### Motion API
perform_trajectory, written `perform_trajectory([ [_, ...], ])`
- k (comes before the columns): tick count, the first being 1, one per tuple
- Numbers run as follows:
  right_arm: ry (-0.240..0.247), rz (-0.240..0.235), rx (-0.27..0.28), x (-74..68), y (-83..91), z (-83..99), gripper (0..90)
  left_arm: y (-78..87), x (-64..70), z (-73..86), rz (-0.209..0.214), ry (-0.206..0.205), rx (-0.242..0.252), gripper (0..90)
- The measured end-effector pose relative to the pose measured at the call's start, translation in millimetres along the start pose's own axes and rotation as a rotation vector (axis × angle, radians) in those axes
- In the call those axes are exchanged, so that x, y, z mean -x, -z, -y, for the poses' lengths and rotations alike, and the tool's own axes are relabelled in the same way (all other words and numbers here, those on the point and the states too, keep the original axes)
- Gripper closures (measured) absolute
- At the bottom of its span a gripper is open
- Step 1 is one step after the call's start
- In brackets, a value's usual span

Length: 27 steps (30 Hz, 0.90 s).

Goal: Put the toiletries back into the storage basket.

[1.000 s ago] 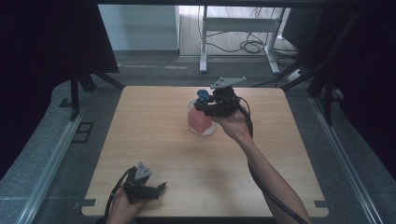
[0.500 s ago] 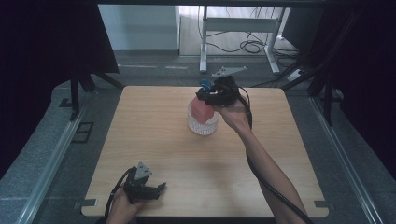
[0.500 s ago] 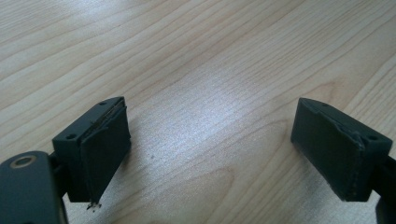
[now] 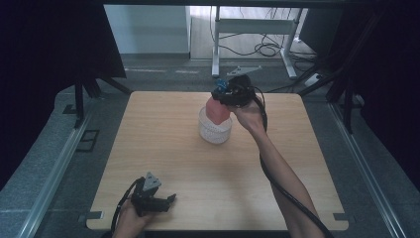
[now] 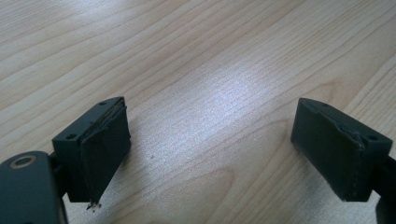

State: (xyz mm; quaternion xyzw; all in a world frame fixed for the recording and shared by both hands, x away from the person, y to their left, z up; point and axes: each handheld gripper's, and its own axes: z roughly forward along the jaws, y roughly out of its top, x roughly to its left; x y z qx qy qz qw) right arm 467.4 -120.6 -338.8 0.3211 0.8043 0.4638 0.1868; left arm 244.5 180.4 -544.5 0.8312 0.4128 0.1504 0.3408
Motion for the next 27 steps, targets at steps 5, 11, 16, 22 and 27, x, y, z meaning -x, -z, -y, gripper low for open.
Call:
perform_trajectory([
  [5, 0.004, 0.000, -0.005, 3.2, -6.1, 3.1, 52.8, 0.1, -0.2, 0.0, -0.001, -0.003, -0.002, 11.4],
  [11, 0.006, -0.004, -0.016, 4.2, -14.0, 8.2, 52.8, 0.2, -0.2, 0.0, -0.001, -0.002, -0.003, 11.4],
  [16, 0.005, -0.005, -0.027, 4.1, -20.8, 13.0, 52.8, 0.3, -0.1, 0.0, 0.000, -0.002, -0.003, 11.4],
  [22, -0.003, -0.009, -0.038, 5.2, -27.5, 19.5, 52.8, 0.3, -0.1, 0.0, 0.000, -0.002, -0.005, 11.4],
  [27, -0.001, -0.010, -0.049, 5.3, -32.5, 26.1, 52.8, 0.3, -0.2, 0.0, 0.000, -0.002, -0.005, 11.4],
])
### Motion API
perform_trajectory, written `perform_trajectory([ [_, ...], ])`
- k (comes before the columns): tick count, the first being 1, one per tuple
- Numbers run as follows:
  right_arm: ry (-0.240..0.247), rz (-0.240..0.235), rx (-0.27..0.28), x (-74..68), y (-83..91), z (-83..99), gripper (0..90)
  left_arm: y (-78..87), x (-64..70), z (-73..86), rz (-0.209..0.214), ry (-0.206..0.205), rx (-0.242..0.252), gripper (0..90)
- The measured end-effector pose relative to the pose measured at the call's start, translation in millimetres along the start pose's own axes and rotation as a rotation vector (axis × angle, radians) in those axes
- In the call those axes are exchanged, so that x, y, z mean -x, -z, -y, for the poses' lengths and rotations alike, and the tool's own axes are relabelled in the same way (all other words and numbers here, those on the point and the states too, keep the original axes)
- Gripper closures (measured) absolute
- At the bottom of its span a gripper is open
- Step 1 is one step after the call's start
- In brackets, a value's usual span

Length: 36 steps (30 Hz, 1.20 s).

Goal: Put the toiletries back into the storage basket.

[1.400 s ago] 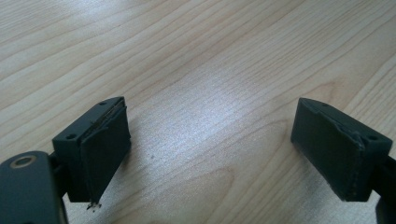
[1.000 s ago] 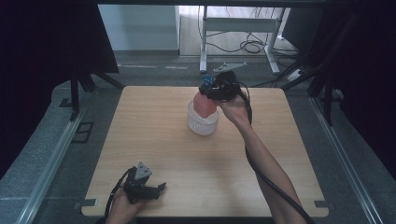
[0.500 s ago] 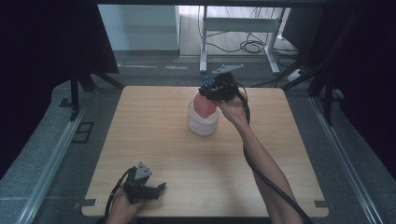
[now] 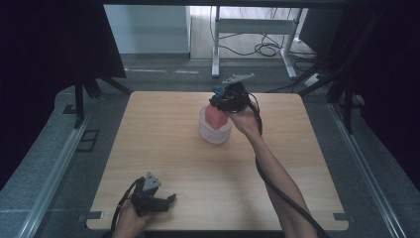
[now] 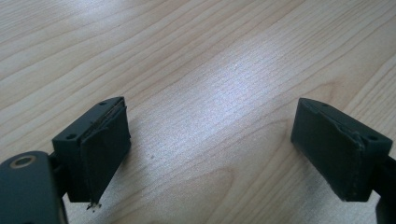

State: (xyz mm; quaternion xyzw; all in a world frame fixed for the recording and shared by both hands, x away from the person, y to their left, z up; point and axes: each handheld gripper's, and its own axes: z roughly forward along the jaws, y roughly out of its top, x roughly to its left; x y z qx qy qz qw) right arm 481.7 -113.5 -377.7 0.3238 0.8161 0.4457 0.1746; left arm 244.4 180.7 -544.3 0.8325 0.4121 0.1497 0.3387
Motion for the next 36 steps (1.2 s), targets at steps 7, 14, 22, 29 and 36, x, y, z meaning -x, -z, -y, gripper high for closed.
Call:
perform_trajectory([
  [7, -0.003, 0.000, -0.008, 0.0, -6.3, 9.0, 52.8, 0.0, 0.0, 0.0, 0.000, 0.001, 0.000, 11.4],
  [14, -0.005, -0.003, -0.016, -0.9, -12.1, 16.2, 52.8, 0.1, 0.0, 0.0, 0.000, 0.000, -0.001, 11.4],
  [22, -0.008, -0.007, -0.023, -1.8, -19.0, 24.2, 52.8, 0.0, 0.0, 0.0, 0.000, 0.001, 0.000, 11.4],
  [29, -0.010, -0.012, -0.028, -2.4, -23.7, 29.7, 52.8, 0.0, 0.0, 0.0, 0.000, 0.000, 0.000, 11.4],
  [36, -0.009, -0.012, -0.033, -2.6, -27.2, 33.7, 52.7, 0.1, 0.0, -0.1, 0.000, 0.000, -0.001, 11.4],
])
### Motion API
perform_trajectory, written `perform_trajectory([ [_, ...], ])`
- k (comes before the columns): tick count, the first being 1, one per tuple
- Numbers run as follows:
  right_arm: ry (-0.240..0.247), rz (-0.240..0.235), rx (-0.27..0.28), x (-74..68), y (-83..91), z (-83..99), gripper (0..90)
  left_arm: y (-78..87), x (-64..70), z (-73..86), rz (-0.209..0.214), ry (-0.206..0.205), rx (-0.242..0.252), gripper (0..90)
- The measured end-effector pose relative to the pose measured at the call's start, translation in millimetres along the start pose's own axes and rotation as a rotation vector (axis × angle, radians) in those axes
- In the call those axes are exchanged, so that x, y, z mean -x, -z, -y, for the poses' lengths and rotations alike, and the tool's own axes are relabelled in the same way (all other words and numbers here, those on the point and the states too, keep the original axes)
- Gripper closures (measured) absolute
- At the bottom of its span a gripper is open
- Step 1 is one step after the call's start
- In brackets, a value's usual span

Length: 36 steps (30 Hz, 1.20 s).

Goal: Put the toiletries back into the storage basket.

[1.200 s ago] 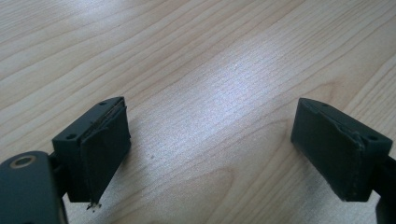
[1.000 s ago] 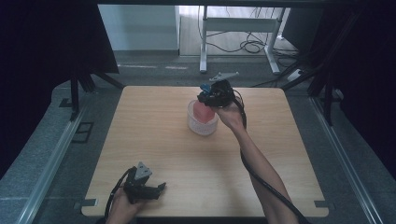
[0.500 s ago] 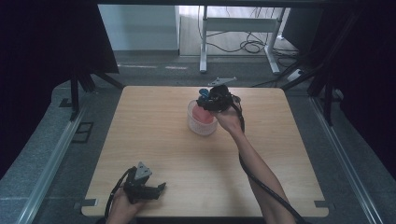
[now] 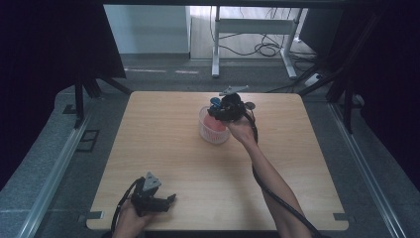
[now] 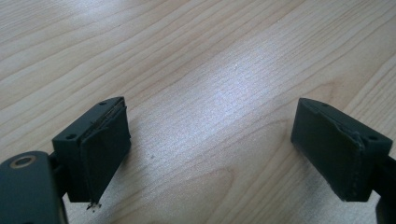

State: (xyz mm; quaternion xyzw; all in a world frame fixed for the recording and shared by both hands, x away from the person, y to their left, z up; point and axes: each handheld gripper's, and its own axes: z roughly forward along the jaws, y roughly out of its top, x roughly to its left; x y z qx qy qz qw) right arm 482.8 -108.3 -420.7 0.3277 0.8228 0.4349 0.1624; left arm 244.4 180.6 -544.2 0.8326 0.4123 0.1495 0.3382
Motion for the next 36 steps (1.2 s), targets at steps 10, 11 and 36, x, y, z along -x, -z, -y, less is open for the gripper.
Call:
perform_trajectory([
  [10, -0.001, 0.000, -0.011, 0.5, -5.4, 6.2, 52.8, 0.0, 0.0, 0.0, 0.000, 0.000, 0.000, 11.4],
  [11, -0.001, 0.000, -0.012, 0.7, -5.9, 6.7, 52.8, 0.0, 0.0, 0.0, 0.000, 0.000, 0.000, 11.4],
  [36, -0.035, -0.021, -0.019, 6.2, -13.5, 17.8, 51.3, 0.0, 0.0, 0.0, 0.000, -0.001, 0.000, 11.4],
])
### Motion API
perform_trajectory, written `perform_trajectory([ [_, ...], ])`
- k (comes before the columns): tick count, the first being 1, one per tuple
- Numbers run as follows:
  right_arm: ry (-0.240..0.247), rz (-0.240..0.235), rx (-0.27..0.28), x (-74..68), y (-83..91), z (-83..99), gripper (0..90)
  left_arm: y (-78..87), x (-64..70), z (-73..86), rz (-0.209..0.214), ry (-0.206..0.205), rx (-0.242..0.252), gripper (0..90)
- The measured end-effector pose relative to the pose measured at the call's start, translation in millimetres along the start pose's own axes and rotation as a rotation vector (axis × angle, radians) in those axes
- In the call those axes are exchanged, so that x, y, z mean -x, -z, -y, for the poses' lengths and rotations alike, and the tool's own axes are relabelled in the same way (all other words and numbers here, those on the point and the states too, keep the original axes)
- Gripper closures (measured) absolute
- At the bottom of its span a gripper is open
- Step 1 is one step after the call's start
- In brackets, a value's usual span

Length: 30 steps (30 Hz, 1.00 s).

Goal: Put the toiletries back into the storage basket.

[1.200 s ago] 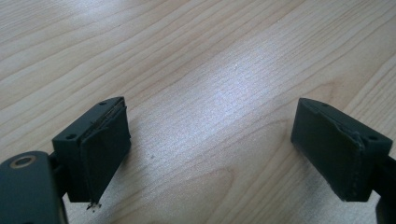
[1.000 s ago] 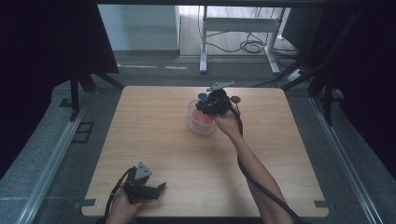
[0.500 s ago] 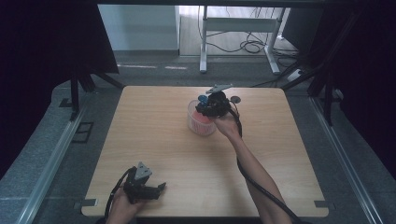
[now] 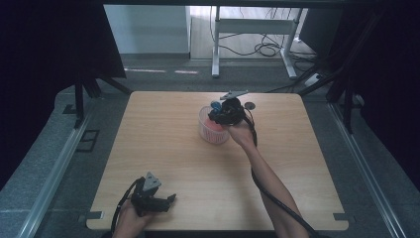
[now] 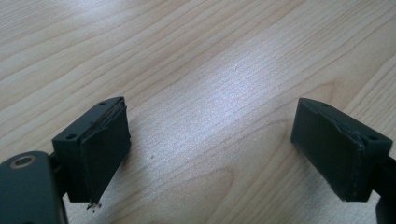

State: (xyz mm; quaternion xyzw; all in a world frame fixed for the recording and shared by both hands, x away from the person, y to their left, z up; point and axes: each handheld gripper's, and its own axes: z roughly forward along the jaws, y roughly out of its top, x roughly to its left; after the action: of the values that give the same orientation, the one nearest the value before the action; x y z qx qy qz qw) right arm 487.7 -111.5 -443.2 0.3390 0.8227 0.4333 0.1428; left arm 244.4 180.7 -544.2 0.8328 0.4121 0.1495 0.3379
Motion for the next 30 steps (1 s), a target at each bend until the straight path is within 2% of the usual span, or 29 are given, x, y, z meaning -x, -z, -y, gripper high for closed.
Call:
perform_trajectory([
  [4, 0.004, -0.002, 0.001, -0.6, -0.9, 0.7, 49.5, 0.0, 0.0, 0.0, 0.000, 0.000, 0.000, 11.4],
  [10, 0.003, 0.008, 0.005, 0.2, -0.8, 1.0, 41.7, 0.0, 0.0, 0.0, 0.000, 0.000, 0.000, 11.4],
  [30, 0.023, 0.016, 0.033, -2.8, 11.1, 3.4, 22.8, 0.0, 0.0, 0.0, 0.000, 0.000, 0.000, 11.4],
])
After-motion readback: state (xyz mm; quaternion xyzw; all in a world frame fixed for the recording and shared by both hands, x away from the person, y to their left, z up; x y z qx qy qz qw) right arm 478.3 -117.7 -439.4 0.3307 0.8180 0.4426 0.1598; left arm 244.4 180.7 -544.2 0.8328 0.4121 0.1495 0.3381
